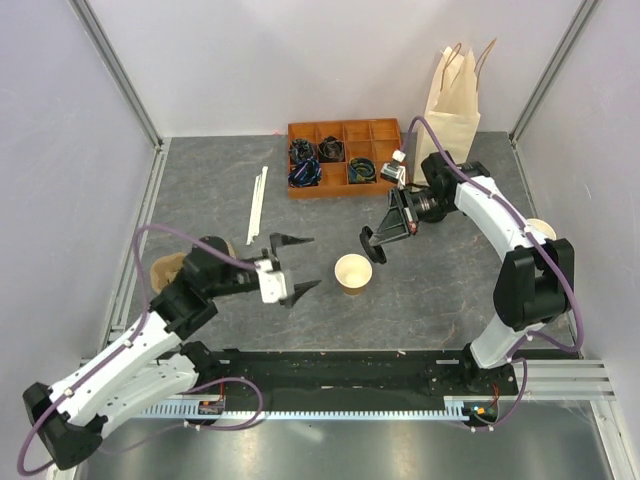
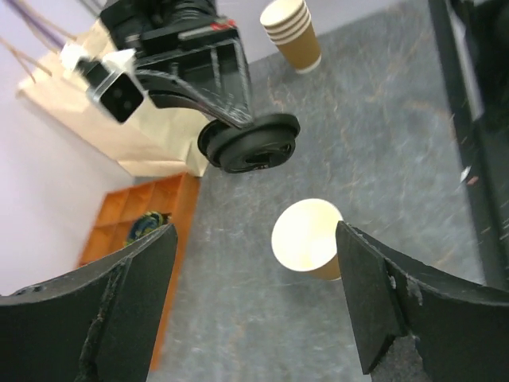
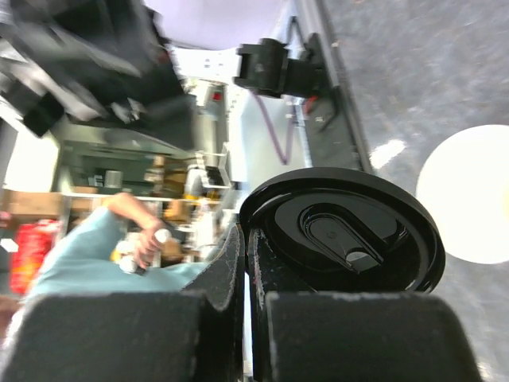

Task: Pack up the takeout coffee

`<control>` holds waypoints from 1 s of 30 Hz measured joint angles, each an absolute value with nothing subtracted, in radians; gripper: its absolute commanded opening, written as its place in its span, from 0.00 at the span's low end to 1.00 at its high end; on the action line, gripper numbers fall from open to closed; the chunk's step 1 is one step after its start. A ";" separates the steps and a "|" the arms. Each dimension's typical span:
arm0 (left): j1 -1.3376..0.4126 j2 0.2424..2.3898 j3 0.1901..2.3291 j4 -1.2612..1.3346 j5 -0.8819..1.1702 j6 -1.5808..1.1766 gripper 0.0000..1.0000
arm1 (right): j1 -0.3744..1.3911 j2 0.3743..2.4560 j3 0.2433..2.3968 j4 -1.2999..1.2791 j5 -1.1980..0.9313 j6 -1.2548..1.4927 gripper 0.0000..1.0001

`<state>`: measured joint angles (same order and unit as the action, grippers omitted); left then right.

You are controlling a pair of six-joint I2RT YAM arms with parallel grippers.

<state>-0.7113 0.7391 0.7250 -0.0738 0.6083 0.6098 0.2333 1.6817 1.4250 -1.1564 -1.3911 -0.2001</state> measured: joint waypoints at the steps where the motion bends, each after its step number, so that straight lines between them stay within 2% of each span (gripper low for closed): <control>1: -0.743 0.740 0.696 -0.046 0.583 0.667 0.83 | 0.236 1.681 1.417 -1.150 -1.403 -0.179 0.00; 7: -0.883 0.793 0.608 0.125 0.507 0.942 0.69 | 0.275 1.634 1.376 -1.140 -1.442 -0.117 0.00; 11: -0.963 0.821 0.600 0.233 0.489 1.043 0.55 | 0.299 1.619 1.374 -1.145 -1.456 -0.093 0.00; 14: -0.993 0.843 0.599 0.294 0.476 1.074 0.50 | 0.307 1.619 1.372 -1.150 -1.463 -0.081 0.00; 20: -1.003 0.895 0.585 0.400 0.436 1.093 0.45 | 0.332 1.619 1.372 -1.177 -1.465 -0.087 0.00; 30: -1.006 0.944 0.525 0.493 0.391 1.110 0.43 | 0.353 1.619 1.372 -1.206 -1.466 -0.109 0.00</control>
